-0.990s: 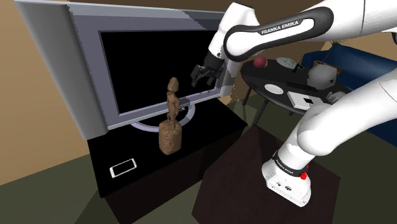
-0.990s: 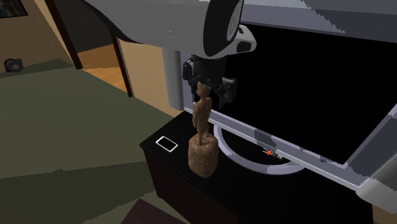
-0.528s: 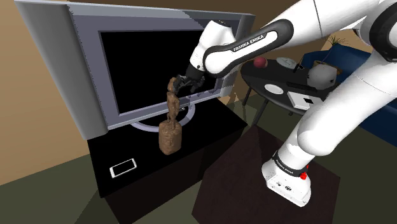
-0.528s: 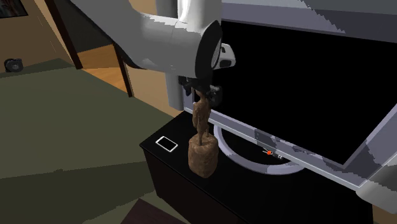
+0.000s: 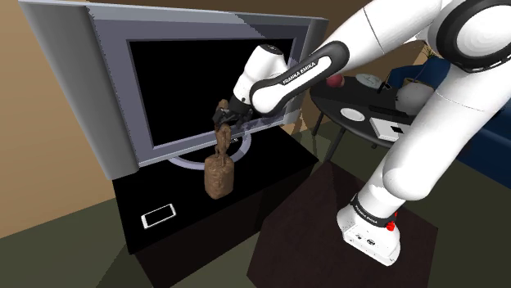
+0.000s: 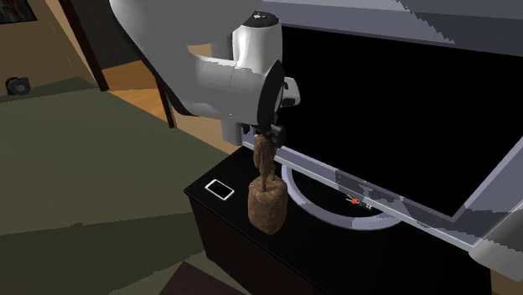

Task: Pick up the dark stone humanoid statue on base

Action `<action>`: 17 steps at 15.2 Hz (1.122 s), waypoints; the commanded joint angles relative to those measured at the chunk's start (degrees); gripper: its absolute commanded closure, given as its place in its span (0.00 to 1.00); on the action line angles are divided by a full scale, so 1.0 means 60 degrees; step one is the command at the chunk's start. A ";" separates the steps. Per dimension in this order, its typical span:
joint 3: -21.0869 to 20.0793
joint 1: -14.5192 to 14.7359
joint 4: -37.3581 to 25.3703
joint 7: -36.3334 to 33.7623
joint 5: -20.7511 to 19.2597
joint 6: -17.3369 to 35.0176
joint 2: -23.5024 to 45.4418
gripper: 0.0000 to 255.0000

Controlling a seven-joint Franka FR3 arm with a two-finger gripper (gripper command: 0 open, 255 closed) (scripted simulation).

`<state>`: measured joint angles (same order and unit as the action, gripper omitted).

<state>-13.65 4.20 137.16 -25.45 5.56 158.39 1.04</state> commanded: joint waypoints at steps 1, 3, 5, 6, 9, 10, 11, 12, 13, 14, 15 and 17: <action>0.0006 -0.0003 0.0063 -0.0007 -0.0041 0.0250 0.0184 0.00; 0.0011 0.0003 0.0112 -0.0034 -0.0093 0.0459 0.0347 0.00; 0.0011 0.0004 0.0106 -0.0038 -0.0095 0.0454 0.0348 1.00; 0.0010 0.0005 0.0111 -0.0041 -0.0096 0.0455 0.0344 1.00; 0.0010 0.0007 0.0103 -0.0048 -0.0101 0.0450 0.0346 1.00; 0.0010 0.0007 0.0102 -0.0048 -0.0102 0.0452 0.0350 1.00; 0.0010 0.0007 0.0107 -0.0048 -0.0101 0.0456 0.0349 1.00; 0.0010 0.0006 0.0107 -0.0044 -0.0098 0.0452 0.0345 1.00; 0.0009 0.0008 0.0105 -0.0049 -0.0100 0.0447 0.0342 1.00; 0.0012 0.0003 0.0110 -0.0036 -0.0095 0.0459 0.0349 1.00; 0.0006 -0.0002 0.0081 -0.0016 -0.0059 0.0326 0.0243 1.00; 0.0001 -0.0009 0.0016 0.0016 0.0002 0.0060 0.0039 1.00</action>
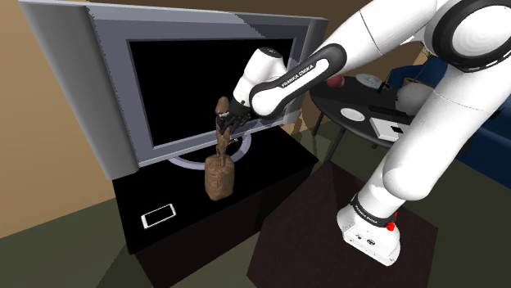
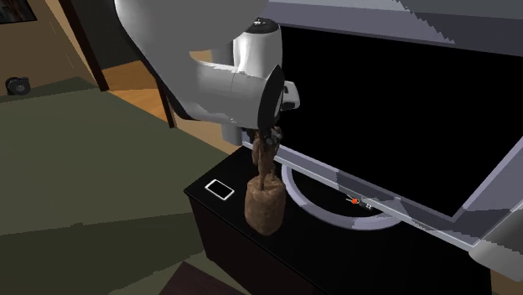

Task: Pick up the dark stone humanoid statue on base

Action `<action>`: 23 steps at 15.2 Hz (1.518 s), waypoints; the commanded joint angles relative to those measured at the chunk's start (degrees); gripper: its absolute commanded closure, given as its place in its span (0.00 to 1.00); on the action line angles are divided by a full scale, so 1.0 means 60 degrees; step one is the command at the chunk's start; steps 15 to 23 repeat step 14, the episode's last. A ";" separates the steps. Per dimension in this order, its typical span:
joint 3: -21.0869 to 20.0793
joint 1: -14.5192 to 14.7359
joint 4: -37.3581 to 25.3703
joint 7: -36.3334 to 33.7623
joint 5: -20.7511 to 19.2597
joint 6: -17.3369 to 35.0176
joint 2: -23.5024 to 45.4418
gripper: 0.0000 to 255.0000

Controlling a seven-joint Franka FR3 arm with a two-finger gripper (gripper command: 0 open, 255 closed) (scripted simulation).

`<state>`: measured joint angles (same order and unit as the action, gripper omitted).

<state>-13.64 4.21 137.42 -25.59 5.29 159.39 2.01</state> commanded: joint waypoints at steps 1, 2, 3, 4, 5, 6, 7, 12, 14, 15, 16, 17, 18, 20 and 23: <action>-0.0001 -0.0012 -0.0063 0.0053 0.0074 -0.0240 -0.0223 1.00; 0.0000 -0.0013 -0.0100 0.0066 0.0100 -0.0374 -0.0320 1.00; 0.0002 -0.0014 -0.0140 0.0077 0.0124 -0.0507 -0.0416 1.00; 0.0004 -0.0015 -0.0182 0.0087 0.0146 -0.0641 -0.0509 1.00; 0.0007 -0.0016 -0.0226 0.0096 0.0166 -0.0775 -0.0600 1.00; 0.0010 -0.0017 -0.0272 0.0103 0.0184 -0.0909 -0.0689 1.00; 0.0014 -0.0018 -0.0320 0.0110 0.0201 -0.1043 -0.0776 1.00; 0.0038 -0.0023 -0.0593 0.0129 0.0264 -0.1711 -0.1178 1.00; 0.0039 -0.0023 -0.0601 0.0130 0.0266 -0.1731 -0.1190 1.00; 0.0039 -0.0023 -0.0601 0.0130 0.0266 -0.1731 -0.1190 1.00; 0.0039 -0.0023 -0.0601 0.0130 0.0266 -0.1731 -0.1190 1.00; 0.0039 -0.0023 -0.0601 0.0130 0.0266 -0.1731 -0.1190 1.00; 0.0039 -0.0023 -0.0601 0.0130 0.0266 -0.1731 -0.1190 1.00; 0.0039 -0.0023 -0.0601 0.0130 0.0266 -0.1731 -0.1190 1.00; 0.0039 -0.0023 -0.0601 0.0130 0.0266 -0.1731 -0.1190 1.00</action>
